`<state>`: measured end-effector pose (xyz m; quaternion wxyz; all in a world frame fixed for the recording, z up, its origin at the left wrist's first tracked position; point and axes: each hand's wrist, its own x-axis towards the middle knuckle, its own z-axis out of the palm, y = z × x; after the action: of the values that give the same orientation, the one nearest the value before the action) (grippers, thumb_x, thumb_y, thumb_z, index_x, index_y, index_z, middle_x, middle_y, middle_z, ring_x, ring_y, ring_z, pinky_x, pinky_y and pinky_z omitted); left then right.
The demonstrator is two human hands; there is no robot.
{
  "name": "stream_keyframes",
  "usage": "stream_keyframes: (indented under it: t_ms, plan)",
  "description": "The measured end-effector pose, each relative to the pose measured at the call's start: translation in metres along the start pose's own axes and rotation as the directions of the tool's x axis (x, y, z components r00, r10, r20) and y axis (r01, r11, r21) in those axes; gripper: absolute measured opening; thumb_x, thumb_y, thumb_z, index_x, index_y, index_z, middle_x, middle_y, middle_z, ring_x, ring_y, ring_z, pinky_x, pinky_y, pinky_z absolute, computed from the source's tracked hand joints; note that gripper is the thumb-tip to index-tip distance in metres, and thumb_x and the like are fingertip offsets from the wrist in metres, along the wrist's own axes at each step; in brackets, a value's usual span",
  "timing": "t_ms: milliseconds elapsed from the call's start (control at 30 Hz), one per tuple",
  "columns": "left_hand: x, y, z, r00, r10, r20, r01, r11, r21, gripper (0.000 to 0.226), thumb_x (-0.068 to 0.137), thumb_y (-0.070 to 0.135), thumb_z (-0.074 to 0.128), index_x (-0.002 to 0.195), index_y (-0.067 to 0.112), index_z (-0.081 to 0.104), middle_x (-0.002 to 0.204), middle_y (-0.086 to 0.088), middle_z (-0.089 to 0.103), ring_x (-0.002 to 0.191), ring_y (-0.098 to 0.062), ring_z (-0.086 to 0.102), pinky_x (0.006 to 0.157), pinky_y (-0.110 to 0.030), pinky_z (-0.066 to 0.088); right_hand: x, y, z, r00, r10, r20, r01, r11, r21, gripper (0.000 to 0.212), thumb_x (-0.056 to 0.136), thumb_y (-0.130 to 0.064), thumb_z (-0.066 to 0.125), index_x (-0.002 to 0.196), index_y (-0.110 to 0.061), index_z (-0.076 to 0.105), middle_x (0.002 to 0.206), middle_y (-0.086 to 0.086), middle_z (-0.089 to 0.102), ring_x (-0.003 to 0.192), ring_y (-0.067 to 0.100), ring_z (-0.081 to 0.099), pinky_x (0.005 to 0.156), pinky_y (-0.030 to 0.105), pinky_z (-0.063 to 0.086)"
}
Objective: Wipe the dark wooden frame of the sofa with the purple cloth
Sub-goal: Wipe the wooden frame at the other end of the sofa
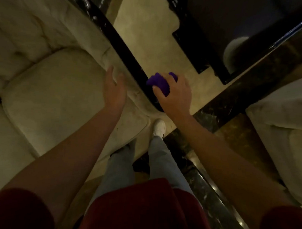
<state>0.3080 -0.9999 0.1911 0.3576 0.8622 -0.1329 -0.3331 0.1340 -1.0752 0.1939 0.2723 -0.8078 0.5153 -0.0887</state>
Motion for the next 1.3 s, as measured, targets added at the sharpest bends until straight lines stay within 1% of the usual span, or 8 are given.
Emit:
stream_keyframes:
  t_ms: [167, 333, 433, 533, 867, 1067, 1167, 1300]
  plan:
    - [0.03, -0.028, 0.029, 0.984, 0.145, -0.103, -0.145, 0.989, 0.008, 0.057, 0.107, 0.031, 0.039, 0.159, 0.009, 0.035, 0.162, -0.008, 0.041, 0.148, -0.017, 0.039, 0.109, -0.006, 0.025, 0.005, 0.002, 0.043, 0.978, -0.201, -0.059, 0.174, 0.935, -0.307, 0.057, 0.102, -0.054, 0.051, 0.15, -0.024, 0.054, 0.158, 0.019, 0.047, 0.143, 0.041, 0.045, 0.115, 0.056, 0.033]
    - [0.033, -0.04, 0.027, 0.958, 0.281, -0.056, -0.276, 0.957, 0.09, 0.059, 0.108, 0.023, 0.046, 0.16, 0.001, 0.027, 0.164, -0.012, 0.033, 0.148, -0.017, 0.033, 0.122, -0.037, 0.034, -0.006, 0.015, 0.039, 0.963, -0.271, 0.01, 0.255, 0.891, -0.376, 0.052, 0.103, -0.042, 0.055, 0.147, -0.015, 0.056, 0.159, 0.019, 0.047, 0.147, 0.04, 0.043, 0.12, 0.06, 0.031]
    - [0.035, -0.037, 0.023, 0.961, 0.271, -0.055, -0.263, 0.958, 0.114, 0.059, 0.108, 0.022, 0.047, 0.16, 0.002, 0.027, 0.164, -0.014, 0.033, 0.147, -0.014, 0.031, 0.122, -0.041, 0.033, -0.029, 0.028, 0.031, 0.967, -0.245, 0.066, 0.25, 0.877, -0.411, 0.053, 0.103, -0.039, 0.057, 0.15, -0.014, 0.053, 0.162, 0.02, 0.042, 0.151, 0.041, 0.037, 0.123, 0.06, 0.027]
    - [0.031, -0.038, 0.025, 0.959, 0.282, -0.034, -0.277, 0.954, 0.115, 0.057, 0.11, 0.023, 0.044, 0.161, 0.004, 0.025, 0.164, -0.016, 0.032, 0.15, -0.027, 0.035, 0.118, -0.046, 0.036, -0.037, 0.031, 0.033, 0.98, -0.191, 0.053, 0.196, 0.891, -0.408, 0.055, 0.104, -0.039, 0.057, 0.151, -0.012, 0.052, 0.162, 0.022, 0.04, 0.151, 0.042, 0.036, 0.124, 0.061, 0.027]
    - [0.034, -0.049, 0.027, 0.95, 0.311, -0.038, -0.304, 0.945, 0.123, 0.06, 0.11, 0.032, 0.045, 0.162, 0.007, 0.026, 0.161, -0.022, 0.032, 0.146, -0.028, 0.041, 0.112, -0.044, 0.044, -0.01, -0.012, 0.053, 0.987, 0.106, -0.124, -0.144, 0.922, -0.36, 0.051, 0.107, -0.036, 0.048, 0.151, -0.009, 0.052, 0.158, 0.027, 0.043, 0.15, 0.043, 0.038, 0.126, 0.053, 0.028]
    - [0.033, -0.048, 0.024, 0.957, 0.289, -0.003, -0.287, 0.95, 0.122, 0.06, 0.11, 0.034, 0.044, 0.163, 0.013, 0.023, 0.162, -0.022, 0.029, 0.146, -0.03, 0.041, 0.114, -0.047, 0.043, 0.038, -0.036, 0.049, 0.965, 0.229, -0.128, -0.259, 0.903, -0.343, 0.057, 0.106, -0.039, 0.045, 0.159, -0.022, 0.035, 0.162, 0.016, 0.041, 0.149, 0.036, 0.037, 0.12, 0.051, 0.033]
    - [0.032, -0.045, 0.02, 0.963, 0.268, 0.019, -0.269, 0.957, 0.109, 0.061, 0.11, 0.035, 0.044, 0.164, 0.016, 0.022, 0.161, -0.022, 0.031, 0.143, -0.032, 0.045, 0.114, -0.049, 0.043, 0.065, -0.053, 0.049, 0.966, 0.212, -0.145, -0.242, 0.94, -0.242, 0.05, 0.104, -0.038, 0.049, 0.154, -0.029, 0.044, 0.154, 0.01, 0.048, 0.141, 0.031, 0.046, 0.112, 0.047, 0.041]
    - [0.033, -0.042, 0.016, 0.965, 0.256, 0.051, -0.259, 0.963, 0.073, 0.062, 0.11, 0.032, 0.048, 0.164, 0.014, 0.022, 0.16, -0.021, 0.032, 0.14, -0.031, 0.049, 0.11, -0.047, 0.047, 0.043, -0.042, 0.041, 0.992, 0.099, -0.076, -0.113, 0.974, -0.195, 0.04, 0.108, -0.038, 0.043, 0.139, -0.02, 0.062, 0.145, 0.01, 0.057, 0.136, 0.028, 0.051, 0.119, 0.046, 0.032]
